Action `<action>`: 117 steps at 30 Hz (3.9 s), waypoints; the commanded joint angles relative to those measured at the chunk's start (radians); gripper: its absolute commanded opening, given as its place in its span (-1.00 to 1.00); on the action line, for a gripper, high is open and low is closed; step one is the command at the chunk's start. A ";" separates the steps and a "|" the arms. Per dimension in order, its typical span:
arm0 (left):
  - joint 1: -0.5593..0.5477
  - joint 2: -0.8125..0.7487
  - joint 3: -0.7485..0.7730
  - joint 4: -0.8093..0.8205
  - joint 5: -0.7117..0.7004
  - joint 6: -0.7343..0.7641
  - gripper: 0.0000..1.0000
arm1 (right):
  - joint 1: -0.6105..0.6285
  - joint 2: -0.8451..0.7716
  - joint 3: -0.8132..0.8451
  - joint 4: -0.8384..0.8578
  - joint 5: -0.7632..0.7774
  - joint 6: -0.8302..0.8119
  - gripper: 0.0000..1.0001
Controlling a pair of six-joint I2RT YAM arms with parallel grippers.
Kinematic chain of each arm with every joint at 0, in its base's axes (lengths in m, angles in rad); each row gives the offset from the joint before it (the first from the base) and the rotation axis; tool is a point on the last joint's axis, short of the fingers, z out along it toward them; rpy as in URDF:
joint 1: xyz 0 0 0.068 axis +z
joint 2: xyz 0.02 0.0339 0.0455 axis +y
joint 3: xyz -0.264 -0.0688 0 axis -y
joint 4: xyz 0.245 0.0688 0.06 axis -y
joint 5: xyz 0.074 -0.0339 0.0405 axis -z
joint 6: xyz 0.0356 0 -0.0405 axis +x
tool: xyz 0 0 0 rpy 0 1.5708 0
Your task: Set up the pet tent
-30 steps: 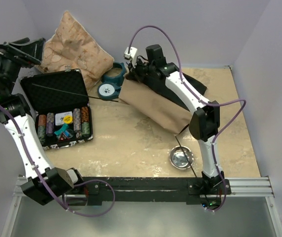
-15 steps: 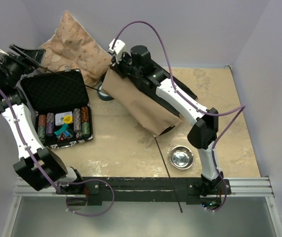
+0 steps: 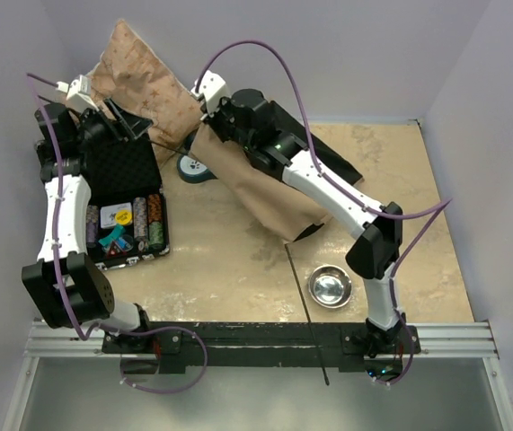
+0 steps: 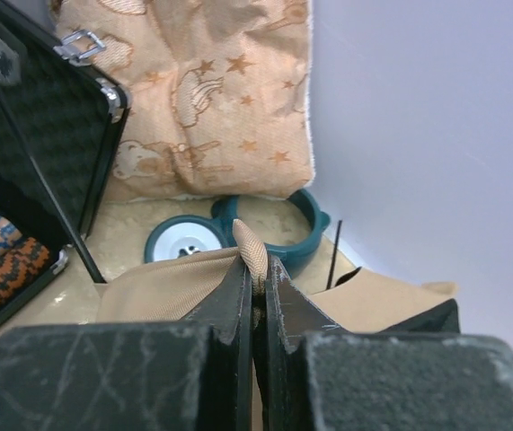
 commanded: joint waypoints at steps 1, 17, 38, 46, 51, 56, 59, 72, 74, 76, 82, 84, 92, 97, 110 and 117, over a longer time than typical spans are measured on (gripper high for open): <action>-0.026 0.029 0.012 0.013 -0.008 0.042 0.40 | -0.002 -0.133 -0.009 0.114 0.100 -0.057 -1.00; -0.021 0.086 0.193 0.082 0.035 0.111 0.81 | -0.001 -0.201 -0.223 0.207 0.173 -0.140 -1.00; 0.250 -0.226 -0.333 0.818 0.199 -0.387 0.70 | -0.093 -0.234 -0.216 0.142 -0.121 -0.008 -1.00; 0.212 -0.181 -0.424 1.117 0.167 -0.457 0.61 | -0.146 -0.219 -0.141 0.046 -0.313 0.003 -1.00; 0.181 -0.128 -0.381 1.196 0.124 -0.443 0.61 | -0.171 -0.190 -0.083 -0.014 -0.379 0.007 -1.00; 0.172 -0.057 -0.281 1.254 0.063 -0.457 0.61 | -0.180 -0.185 -0.066 -0.040 -0.426 0.017 -1.00; 0.163 -0.011 -0.220 1.248 0.008 -0.452 0.61 | -0.180 -0.190 -0.067 -0.047 -0.440 0.018 -1.00; 0.134 0.170 0.046 1.154 -0.131 -0.437 0.50 | -0.180 -0.233 -0.112 -0.073 -0.483 0.003 -1.00; 0.123 0.181 0.061 1.139 -0.146 -0.422 0.45 | -0.180 -0.238 -0.119 -0.073 -0.489 0.001 -1.00; 0.109 0.190 0.072 1.122 -0.157 -0.403 0.40 | -0.180 -0.241 -0.121 -0.073 -0.497 0.000 -1.00; 0.088 0.195 0.073 1.069 -0.207 -0.383 0.26 | -0.180 -0.250 -0.127 -0.077 -0.499 -0.003 -1.00; 0.100 0.189 0.050 1.079 -0.223 -0.420 0.25 | -0.180 -0.253 -0.130 -0.077 -0.494 -0.003 -1.00; 0.172 0.097 -0.106 1.119 -0.146 -0.478 0.36 | -0.182 -0.274 -0.165 -0.062 -0.482 -0.003 -1.00; 0.175 0.089 -0.145 1.151 -0.120 -0.509 0.38 | -0.182 -0.279 -0.179 -0.057 -0.503 0.003 -1.00; 0.141 0.185 -0.008 1.217 -0.099 -0.544 0.39 | -0.183 -0.276 -0.164 -0.090 -0.531 -0.006 -1.00; 0.138 0.228 0.058 1.207 -0.102 -0.543 0.08 | -0.182 -0.288 -0.181 -0.094 -0.551 -0.008 -1.00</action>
